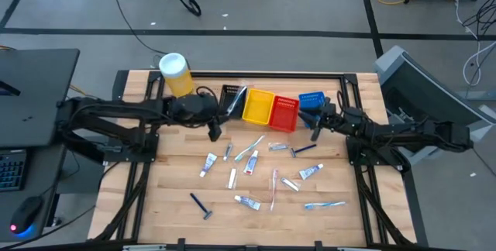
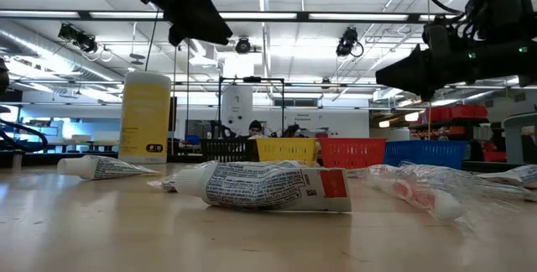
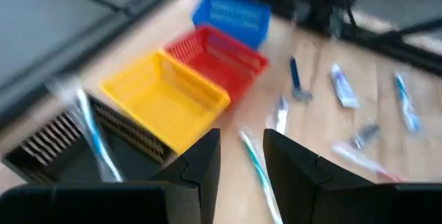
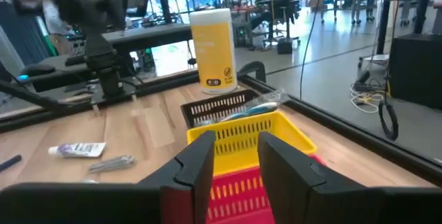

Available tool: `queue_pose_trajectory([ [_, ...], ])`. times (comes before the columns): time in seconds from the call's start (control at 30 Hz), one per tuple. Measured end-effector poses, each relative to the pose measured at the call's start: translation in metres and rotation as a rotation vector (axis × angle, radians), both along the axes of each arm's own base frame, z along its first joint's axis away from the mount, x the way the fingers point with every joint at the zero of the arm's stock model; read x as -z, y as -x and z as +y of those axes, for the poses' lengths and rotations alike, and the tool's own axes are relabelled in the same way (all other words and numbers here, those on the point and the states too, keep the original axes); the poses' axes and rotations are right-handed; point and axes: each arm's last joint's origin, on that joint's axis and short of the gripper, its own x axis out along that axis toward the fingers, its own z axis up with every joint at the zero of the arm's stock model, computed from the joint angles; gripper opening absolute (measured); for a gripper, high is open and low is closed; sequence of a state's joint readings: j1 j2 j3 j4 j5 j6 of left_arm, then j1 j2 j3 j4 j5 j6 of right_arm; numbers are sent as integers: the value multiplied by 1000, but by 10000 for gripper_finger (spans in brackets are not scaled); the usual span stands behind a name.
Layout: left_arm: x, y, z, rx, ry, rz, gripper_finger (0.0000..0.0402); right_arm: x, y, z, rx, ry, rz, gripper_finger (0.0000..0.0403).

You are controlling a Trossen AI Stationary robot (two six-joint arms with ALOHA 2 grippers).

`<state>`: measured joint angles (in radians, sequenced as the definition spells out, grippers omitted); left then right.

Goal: Pick & Place Travel size toiletries
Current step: Put the white toothpaste into the yellow bin

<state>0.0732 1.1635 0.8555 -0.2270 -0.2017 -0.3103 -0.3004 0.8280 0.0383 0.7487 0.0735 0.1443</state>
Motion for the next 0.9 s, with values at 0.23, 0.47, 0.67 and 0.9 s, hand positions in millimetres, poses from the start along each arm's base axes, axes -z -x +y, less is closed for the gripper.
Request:
queue_pose_trajectory([
  [0.23,30,9,-30,47,115,200,121,-22,-23,-3,-137,-2,-15,136],
  [0.47,41,16,-50,-24,323,277,156,-32,-53,-10,-197,35,45,136],
  [0.67,63,10,-66,-96,427,382,177,-28,-67,-15,-209,49,97,136],
  [0.9,93,5,-92,-118,466,534,178,-33,-67,-22,-56,237,112,136],
])
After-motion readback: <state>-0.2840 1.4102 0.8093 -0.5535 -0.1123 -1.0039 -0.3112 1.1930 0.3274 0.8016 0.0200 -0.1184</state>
